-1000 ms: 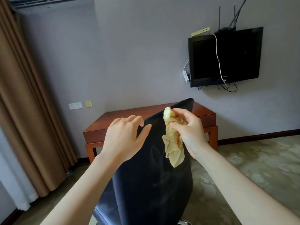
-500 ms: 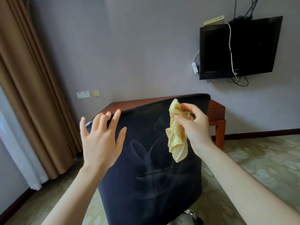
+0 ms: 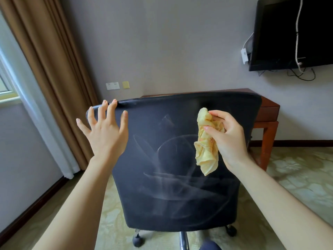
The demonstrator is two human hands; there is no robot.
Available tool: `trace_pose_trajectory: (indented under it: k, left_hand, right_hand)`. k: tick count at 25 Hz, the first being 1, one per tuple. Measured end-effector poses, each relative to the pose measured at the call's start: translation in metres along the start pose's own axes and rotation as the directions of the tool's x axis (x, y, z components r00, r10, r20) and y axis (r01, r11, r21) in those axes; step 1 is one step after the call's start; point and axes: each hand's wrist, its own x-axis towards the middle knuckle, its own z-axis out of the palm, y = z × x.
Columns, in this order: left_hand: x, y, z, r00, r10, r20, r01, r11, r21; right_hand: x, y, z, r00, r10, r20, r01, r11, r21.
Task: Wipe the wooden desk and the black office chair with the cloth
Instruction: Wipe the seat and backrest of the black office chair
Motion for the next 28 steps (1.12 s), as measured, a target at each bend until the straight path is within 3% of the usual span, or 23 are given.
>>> trace_pose_trajectory:
  k: [5, 10, 11, 13, 15, 16, 18, 20, 22, 24, 26, 28]
  left_hand:
    - [0.018, -0.007, -0.004, 0.984, -0.142, 0.106, 0.16, 0.97, -0.185]
    - [0.024, -0.02, -0.006, 0.979, -0.139, 0.152, 0.158, 0.98, -0.12]
    - [0.02, -0.018, -0.007, 0.989, -0.108, 0.101, 0.12, 0.986, -0.116]
    - [-0.005, -0.001, -0.004, 0.994, 0.089, -0.057, -0.097, 0.981, -0.171]
    - [-0.053, 0.025, 0.006, 0.978, 0.209, -0.006, -0.195, 0.902, -0.386]
    - [-0.08, 0.039, 0.011, 0.969, 0.199, 0.148, -0.093, 0.844, -0.528]
    - [-0.123, 0.062, 0.018, 0.879, 0.128, 0.459, 0.285, 0.631, -0.721]
    - [-0.149, 0.072, 0.03, 0.826, 0.039, 0.562, 0.493, 0.433, -0.755]
    - [-0.156, 0.071, 0.037, 0.778, -0.025, 0.628, 0.601, 0.32, -0.732]
    - [-0.155, 0.069, 0.04, 0.703, -0.008, 0.711, 0.688, 0.259, -0.678]
    - [-0.149, 0.063, 0.042, 0.686, 0.068, 0.725, 0.68, 0.296, -0.671]
    - [-0.141, 0.056, 0.043, 0.659, 0.173, 0.732, 0.663, 0.325, -0.674]
  right_hand:
    - [-0.005, 0.01, 0.016, 1.0, 0.017, 0.022, -0.018, 0.998, 0.063]
    - [-0.021, 0.018, 0.03, 0.998, -0.042, 0.051, 0.044, 0.998, -0.051]
    - [-0.024, 0.019, 0.033, 0.995, -0.07, 0.076, 0.078, 0.992, -0.101]
    - [-0.031, 0.021, 0.038, 0.985, -0.129, 0.113, 0.147, 0.974, -0.17]
    - [-0.04, 0.025, 0.042, 0.974, -0.193, 0.12, 0.216, 0.947, -0.237]
    - [-0.045, 0.029, 0.043, 0.969, -0.217, 0.121, 0.242, 0.932, -0.271]
    - [-0.056, 0.038, 0.042, 0.967, -0.217, 0.134, 0.249, 0.917, -0.31]
    - [-0.066, 0.048, 0.034, 0.978, -0.155, 0.138, 0.193, 0.923, -0.332]
    - [-0.072, 0.056, 0.018, 0.982, -0.047, 0.184, 0.1, 0.953, -0.285]
    - [-0.076, 0.061, -0.002, 0.947, 0.111, 0.3, -0.058, 0.982, -0.179]
    - [-0.078, 0.067, -0.019, 0.907, 0.214, 0.362, -0.186, 0.976, -0.113]
    - [-0.079, 0.075, -0.03, 0.885, 0.301, 0.356, -0.349, 0.934, 0.078]
